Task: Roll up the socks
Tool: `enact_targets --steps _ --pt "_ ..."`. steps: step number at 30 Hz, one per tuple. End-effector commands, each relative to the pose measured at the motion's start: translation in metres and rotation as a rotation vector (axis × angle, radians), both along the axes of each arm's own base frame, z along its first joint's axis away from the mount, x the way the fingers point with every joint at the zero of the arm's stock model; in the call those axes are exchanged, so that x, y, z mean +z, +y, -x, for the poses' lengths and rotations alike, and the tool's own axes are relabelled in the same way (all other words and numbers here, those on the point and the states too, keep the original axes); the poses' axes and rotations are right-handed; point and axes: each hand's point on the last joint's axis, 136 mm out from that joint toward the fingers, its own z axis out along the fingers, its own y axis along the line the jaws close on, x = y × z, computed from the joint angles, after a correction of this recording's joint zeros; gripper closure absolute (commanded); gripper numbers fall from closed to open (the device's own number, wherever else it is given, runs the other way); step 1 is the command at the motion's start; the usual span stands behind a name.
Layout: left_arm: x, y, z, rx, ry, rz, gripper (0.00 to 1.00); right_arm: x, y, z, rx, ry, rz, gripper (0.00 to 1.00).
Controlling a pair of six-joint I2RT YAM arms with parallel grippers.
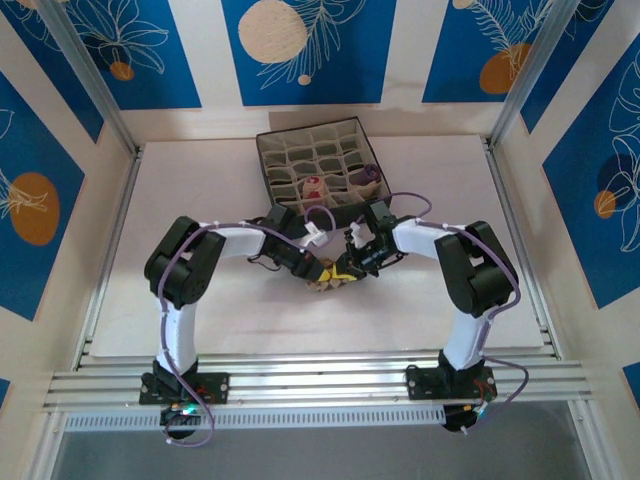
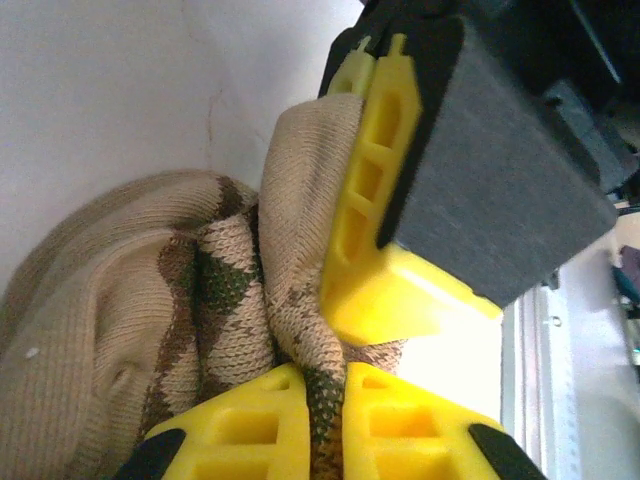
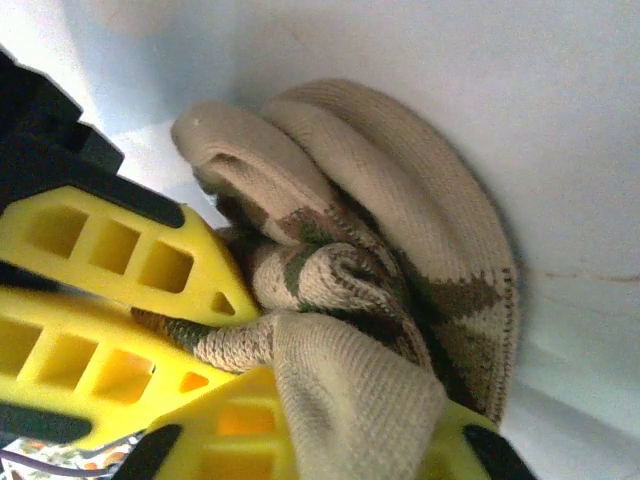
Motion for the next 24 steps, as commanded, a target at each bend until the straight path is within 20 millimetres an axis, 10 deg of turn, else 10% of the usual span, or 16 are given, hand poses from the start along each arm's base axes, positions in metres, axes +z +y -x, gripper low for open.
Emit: enact_targets --steps 1,12,24 --pt "0.003 0.009 0.001 -0.012 -0.169 -0.056 0.86 -0.036 -0.017 0.020 -0.002 0.101 0.151 0.98" --pt "0.079 0.020 0.009 -0.018 -0.945 0.032 0.64 -0.035 -0.024 0.030 0.026 0.161 0.196 1.00" --pt "0.039 0.005 0.030 -0.196 -1.257 -0.111 0.53 -0.026 -0.024 0.030 0.049 0.207 0.180 1.00"
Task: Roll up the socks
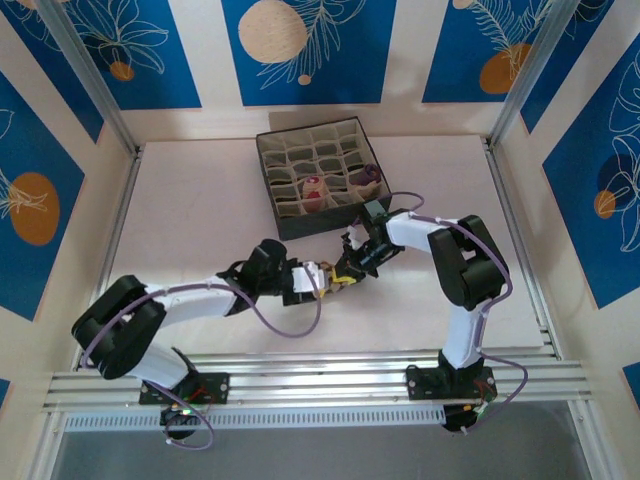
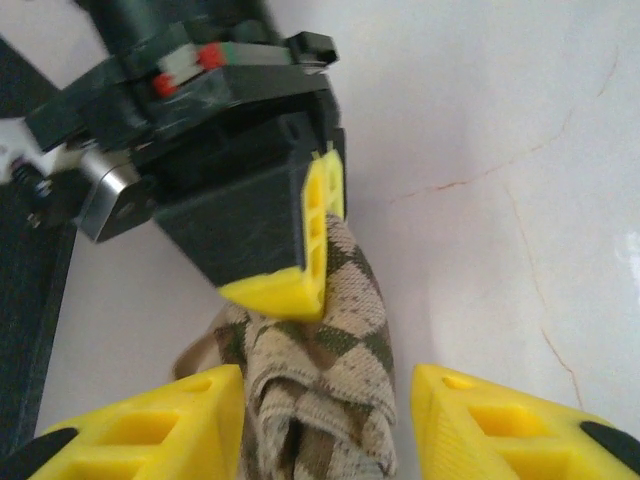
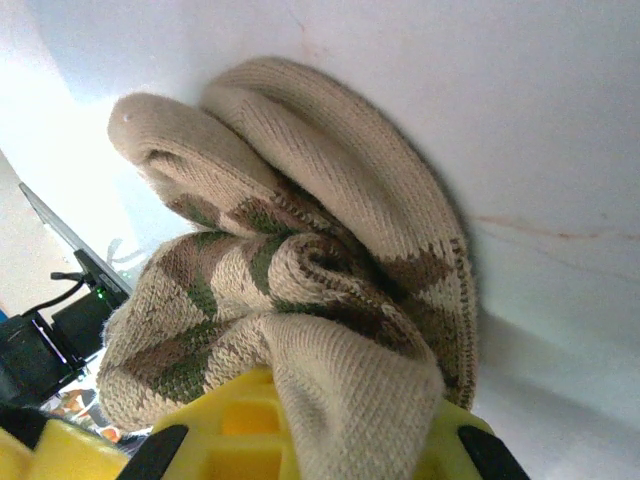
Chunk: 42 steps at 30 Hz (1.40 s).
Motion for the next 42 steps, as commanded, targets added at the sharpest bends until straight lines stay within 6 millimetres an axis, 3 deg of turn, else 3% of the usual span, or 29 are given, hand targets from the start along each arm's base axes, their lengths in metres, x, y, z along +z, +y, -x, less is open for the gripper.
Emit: enact_targets --steps 1,7,10,13,15,18,21,27,32,36,42 --pt "-0.004 -0.007 -0.008 -0.012 -0.127 -0.041 0.51 -0.022 -0.021 0.019 0.011 0.102 0.124 1.00" --pt "-0.026 -0.015 -0.011 -0.012 -0.084 -0.084 0.45 -0.024 -0.020 0.023 0.018 0.124 0.119 1.00" --pt "-0.037 -0.017 -0.015 0.013 -0.035 -0.116 0.48 -0.022 -0.020 0.024 0.024 0.128 0.118 1.00" --pt "-0.046 -0.017 -0.016 0.030 0.037 -0.157 0.75 -0.019 -0.019 0.024 0.028 0.122 0.114 0.93" --pt "-0.047 -0.016 -0.014 0.032 0.116 -0.150 1.00 -0.012 -0.018 0.022 0.037 0.089 0.099 0.77" --pt "-0.045 -0.013 -0.012 0.037 0.281 -0.105 1.00 0.004 -0.020 0.016 0.033 -0.008 0.068 0.61" --pt "-0.042 -0.009 -0.013 0.053 0.437 -0.067 1.00 0.029 -0.028 0.004 0.019 -0.156 0.025 0.52" --pt "-0.036 -0.003 -0.022 0.108 0.695 0.025 1.00 0.076 -0.041 -0.012 0.048 -0.471 0.011 0.49" --pt "-0.041 0.005 -0.032 0.180 0.887 0.072 1.00 0.099 -0.039 -0.009 0.172 -0.780 0.052 0.48" --pt "-0.049 0.013 -0.038 0.218 1.009 0.084 1.00 0.105 -0.034 0.001 0.362 -1.059 0.147 0.44" --pt "-0.057 0.018 -0.034 0.234 1.204 0.069 0.98 0.088 -0.018 0.007 0.694 -1.407 0.404 0.38"
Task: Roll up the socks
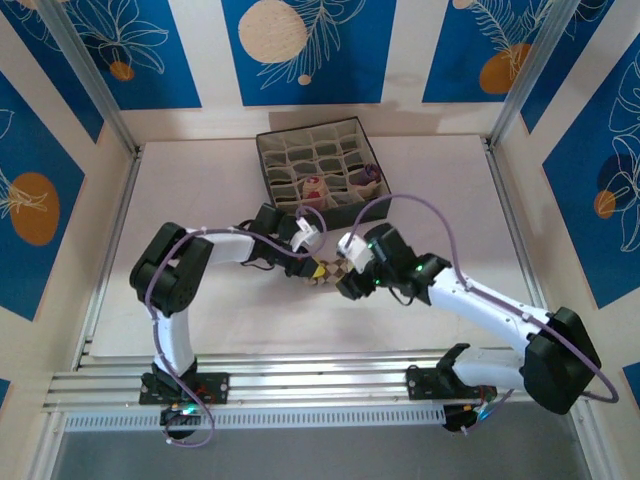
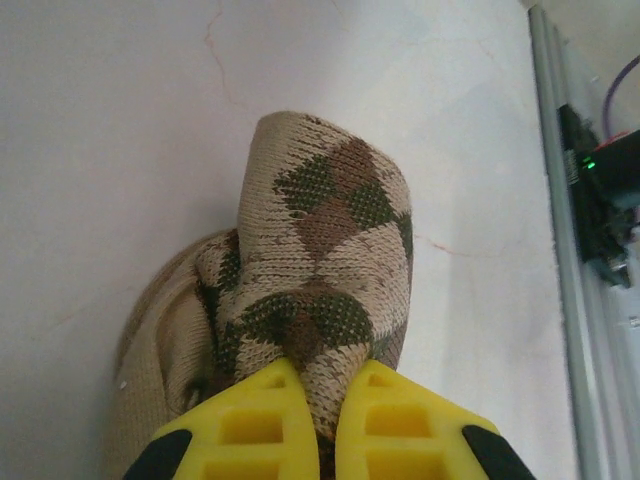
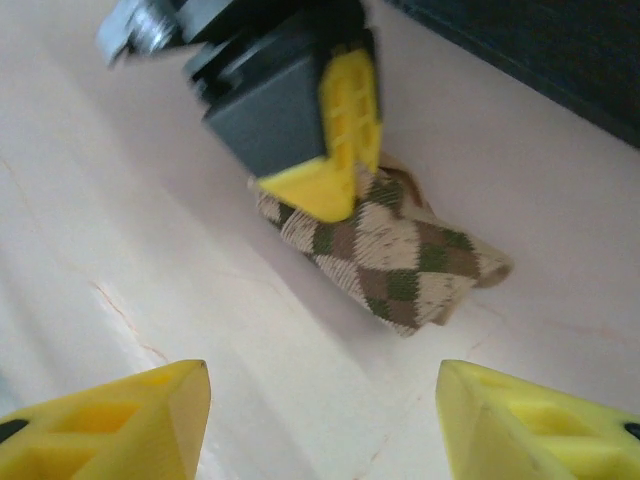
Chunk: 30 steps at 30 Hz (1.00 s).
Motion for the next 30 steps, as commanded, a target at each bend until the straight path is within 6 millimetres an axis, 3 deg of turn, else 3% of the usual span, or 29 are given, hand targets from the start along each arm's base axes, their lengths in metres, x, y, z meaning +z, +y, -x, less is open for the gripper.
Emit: enact_targets --steps 1,6,14,21,26,30 --pt "-0.024 0.014 0.021 0.019 0.249 -0.073 0.98 0.001 -0.001 -0.024 0.067 -0.323 0.199 0.38" --pt "-0.025 0.014 0.022 0.029 0.303 -0.059 0.98 -0.009 0.024 -0.026 0.199 -0.478 0.289 0.36" --pt "-0.021 0.014 0.019 0.050 0.349 -0.055 0.98 -0.037 0.049 -0.030 0.376 -0.527 0.376 0.36" --pt "-0.023 0.015 0.018 0.064 0.395 -0.063 0.97 -0.068 0.056 -0.027 0.436 -0.467 0.410 0.36" --pt "-0.027 0.015 0.019 0.072 0.426 -0.069 0.98 -0.088 0.059 -0.035 0.435 -0.450 0.457 0.36" --pt "-0.025 0.017 0.019 0.078 0.427 -0.078 0.97 -0.099 0.065 -0.037 0.441 -0.415 0.472 0.43"
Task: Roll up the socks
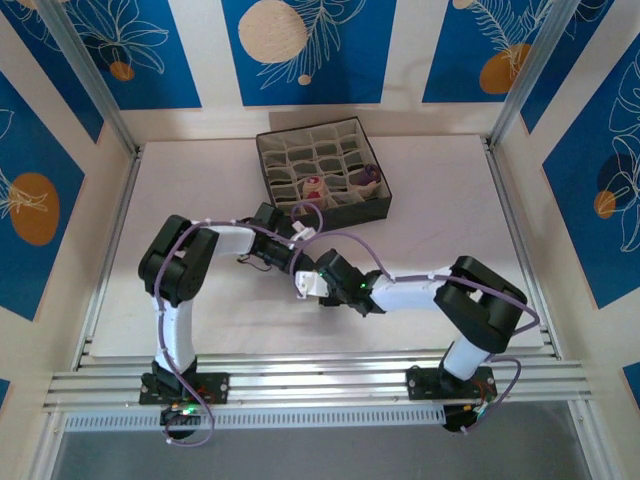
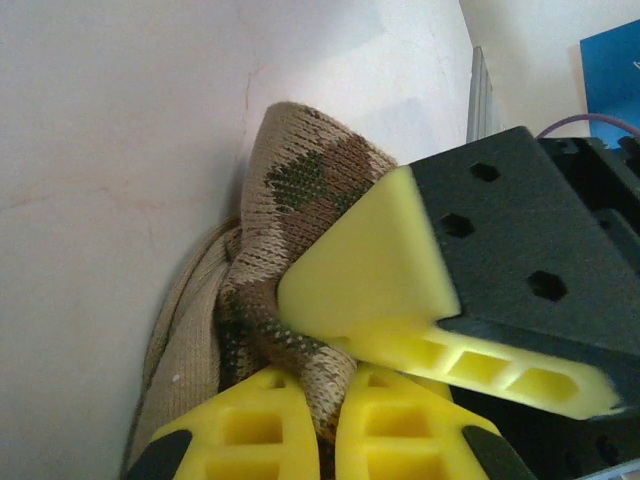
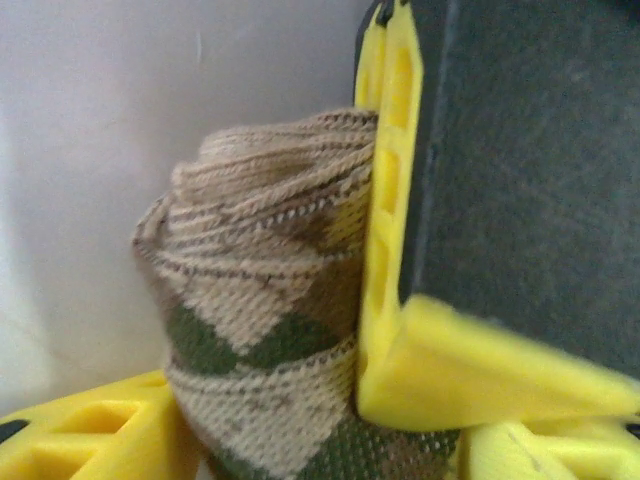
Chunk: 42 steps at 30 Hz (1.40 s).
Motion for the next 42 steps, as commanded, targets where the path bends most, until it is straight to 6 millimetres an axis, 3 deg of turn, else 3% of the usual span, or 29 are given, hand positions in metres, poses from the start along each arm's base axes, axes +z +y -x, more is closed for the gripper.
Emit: enact_targets --steps 1,3,6,7,11,15,20,26,31,32,33,34,42 --pt "-0.019 0.010 0.008 0.023 0.079 -0.083 0.97 -0.015 0.012 0.001 0.023 0.037 0.014 0.47" --pt "-0.018 0.010 0.008 0.027 0.074 -0.078 0.95 -0.020 0.011 0.002 0.015 0.057 0.027 0.60" --pt "-0.015 0.010 0.007 0.031 0.066 -0.072 0.94 -0.022 0.011 0.005 0.004 0.077 0.034 0.94" --pt "-0.012 0.010 0.007 0.033 0.059 -0.069 0.94 -0.021 0.011 0.006 0.001 0.075 0.037 1.00" --pt "0.007 0.012 0.001 0.052 -0.014 -0.067 0.90 -0.010 0.008 0.012 -0.031 0.084 0.019 1.00" --pt "0.046 0.013 -0.009 0.081 -0.165 -0.035 0.84 0.020 0.005 0.015 -0.098 0.099 -0.077 1.00" --pt "0.114 0.019 -0.030 0.175 -0.435 0.047 0.71 0.062 0.001 0.023 -0.185 0.206 -0.257 1.00" --pt "0.185 0.040 -0.038 0.298 -0.758 0.147 0.58 0.108 -0.005 0.025 -0.263 0.351 -0.458 1.00" --pt "0.209 0.053 -0.021 0.342 -0.914 0.224 0.52 0.156 -0.008 0.025 -0.261 0.504 -0.661 1.00" --pt "0.215 0.054 -0.013 0.325 -0.940 0.263 0.44 0.165 -0.009 0.024 -0.261 0.537 -0.704 1.00" --pt "0.218 0.054 -0.006 0.309 -0.956 0.290 0.07 0.172 -0.010 0.023 -0.256 0.566 -0.735 1.00" --pt "0.221 0.052 0.002 0.281 -0.971 0.322 0.00 0.181 -0.010 0.024 -0.247 0.599 -0.768 1.00" --pt "0.231 0.041 0.043 0.091 -1.005 0.514 0.00 0.225 -0.002 0.035 -0.120 0.840 -0.895 1.00"
